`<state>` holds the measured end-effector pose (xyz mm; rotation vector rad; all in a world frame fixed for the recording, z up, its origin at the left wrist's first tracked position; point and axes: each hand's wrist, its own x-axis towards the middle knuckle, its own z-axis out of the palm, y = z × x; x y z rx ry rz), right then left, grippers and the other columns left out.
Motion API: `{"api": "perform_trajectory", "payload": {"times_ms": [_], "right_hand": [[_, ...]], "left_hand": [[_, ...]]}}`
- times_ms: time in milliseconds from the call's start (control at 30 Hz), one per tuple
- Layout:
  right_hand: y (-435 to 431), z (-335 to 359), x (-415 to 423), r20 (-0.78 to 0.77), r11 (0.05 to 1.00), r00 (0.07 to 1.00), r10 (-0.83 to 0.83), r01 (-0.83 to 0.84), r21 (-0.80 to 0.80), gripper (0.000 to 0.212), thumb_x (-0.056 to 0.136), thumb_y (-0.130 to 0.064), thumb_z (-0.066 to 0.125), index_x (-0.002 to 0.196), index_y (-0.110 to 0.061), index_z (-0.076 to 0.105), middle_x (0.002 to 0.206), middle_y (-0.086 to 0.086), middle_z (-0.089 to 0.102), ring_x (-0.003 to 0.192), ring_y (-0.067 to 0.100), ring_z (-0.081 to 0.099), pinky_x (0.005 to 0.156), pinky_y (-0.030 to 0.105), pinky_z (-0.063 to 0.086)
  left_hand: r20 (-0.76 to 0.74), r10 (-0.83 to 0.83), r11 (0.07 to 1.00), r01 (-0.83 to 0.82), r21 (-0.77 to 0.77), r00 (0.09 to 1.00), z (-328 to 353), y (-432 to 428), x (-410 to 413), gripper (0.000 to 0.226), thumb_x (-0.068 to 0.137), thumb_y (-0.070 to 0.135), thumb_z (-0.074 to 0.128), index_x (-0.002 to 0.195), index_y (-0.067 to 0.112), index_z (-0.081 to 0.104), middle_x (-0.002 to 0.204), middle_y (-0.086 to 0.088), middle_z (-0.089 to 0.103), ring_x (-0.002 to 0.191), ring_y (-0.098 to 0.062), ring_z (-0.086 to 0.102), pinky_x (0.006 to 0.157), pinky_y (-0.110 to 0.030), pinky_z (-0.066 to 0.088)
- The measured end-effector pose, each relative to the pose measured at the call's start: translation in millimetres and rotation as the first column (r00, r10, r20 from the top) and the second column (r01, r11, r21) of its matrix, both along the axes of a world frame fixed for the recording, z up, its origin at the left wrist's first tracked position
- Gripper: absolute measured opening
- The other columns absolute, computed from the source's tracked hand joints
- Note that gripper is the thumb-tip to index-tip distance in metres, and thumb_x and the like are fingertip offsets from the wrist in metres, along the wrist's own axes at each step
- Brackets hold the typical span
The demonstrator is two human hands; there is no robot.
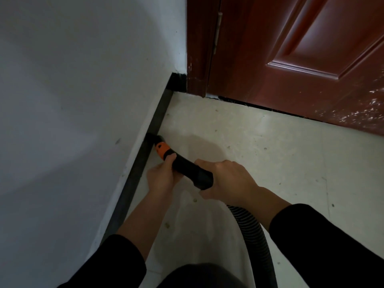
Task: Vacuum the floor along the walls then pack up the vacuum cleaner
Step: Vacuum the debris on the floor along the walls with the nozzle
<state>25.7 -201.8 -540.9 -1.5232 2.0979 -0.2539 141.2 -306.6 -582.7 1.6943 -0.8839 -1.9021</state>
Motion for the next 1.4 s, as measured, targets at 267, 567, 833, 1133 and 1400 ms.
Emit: {"api": "perform_trajectory", "payload": {"times_ms": [267, 567, 833, 1133, 1400], "right_hand": [[15.1, -2.9, -3.5, 0.032, 0.997, 0.996, 0.08, -0.08, 0.018, 0.045, 0.072, -0.039, 0.071, 0.112, -0.042, 0.051, 0.072, -0.011, 0.058, 0.058, 0.009, 0.05, 0.05, 0.025, 0.038], [30.1, -3.0, -5.8, 0.058, 0.985, 0.984, 0.166, -0.168, 0.032, 0.043, 0.074, -0.036, 0.07, 0.114, -0.042, 0.053, 0.075, -0.009, 0.063, 0.062, 0.01, 0.058, 0.055, 0.03, 0.05], [38.0, -5.4, -2.2, 0.058, 0.976, 0.976, 0.209, -0.212, 0.054, 0.042, 0.077, -0.04, 0.065, 0.116, -0.043, 0.05, 0.074, -0.008, 0.063, 0.063, 0.012, 0.058, 0.055, 0.031, 0.051], [52.3, 9.2, 24.1, 0.072, 0.966, 0.969, 0.235, -0.241, 0.097, 0.047, 0.086, -0.041, 0.056, 0.131, -0.042, 0.042, 0.09, -0.003, 0.061, 0.074, 0.019, 0.059, 0.061, 0.027, 0.046], [62.1, 25.2, 65.4, 0.095, 0.967, 0.972, 0.213, -0.224, 0.121, 0.042, 0.092, -0.042, 0.05, 0.133, -0.039, 0.041, 0.093, -0.003, 0.059, 0.075, 0.022, 0.059, 0.06, 0.025, 0.036]], "left_hand": [[-0.039, 0.088, 0.994, -0.085, 0.071, 0.995, 0.6, 20.9, 12.9, 0.014, 0.092, 0.017, 0.065, 0.081, 0.007, 0.065, 0.086, -0.013, 0.068, 0.085, -0.025, 0.069, 0.069, -0.028, 0.057], [-0.026, 0.118, 0.984, -0.113, 0.136, 0.993, -5.9, 39.1, 28.8, 0.017, 0.09, 0.02, 0.067, 0.085, 0.004, 0.065, 0.089, -0.018, 0.07, 0.085, -0.026, 0.071, 0.071, -0.031, 0.057], [-0.03, 0.16, 0.969, -0.151, 0.197, 0.987, -3.8, 52.7, 38.5, 0.016, 0.091, 0.019, 0.066, 0.089, 0.003, 0.064, 0.094, -0.02, 0.069, 0.088, -0.027, 0.07, 0.075, -0.032, 0.057], [0.105, 0.165, 0.952, -0.186, 0.242, 0.981, 6.0, 73.5, 63.6, 0.016, 0.091, 0.019, 0.065, 0.087, 0.003, 0.067, 0.098, -0.023, 0.07, 0.092, -0.031, 0.07, 0.08, -0.037, 0.056], [0.196, 0.135, 0.921, -0.196, 0.336, 0.971, 21.3, 74.7, 99.3, 0.018, 0.091, 0.016, 0.065, 0.084, -0.001, 0.062, 0.095, -0.022, 0.066, 0.09, -0.033, 0.067, 0.083, -0.04, 0.056]]}}
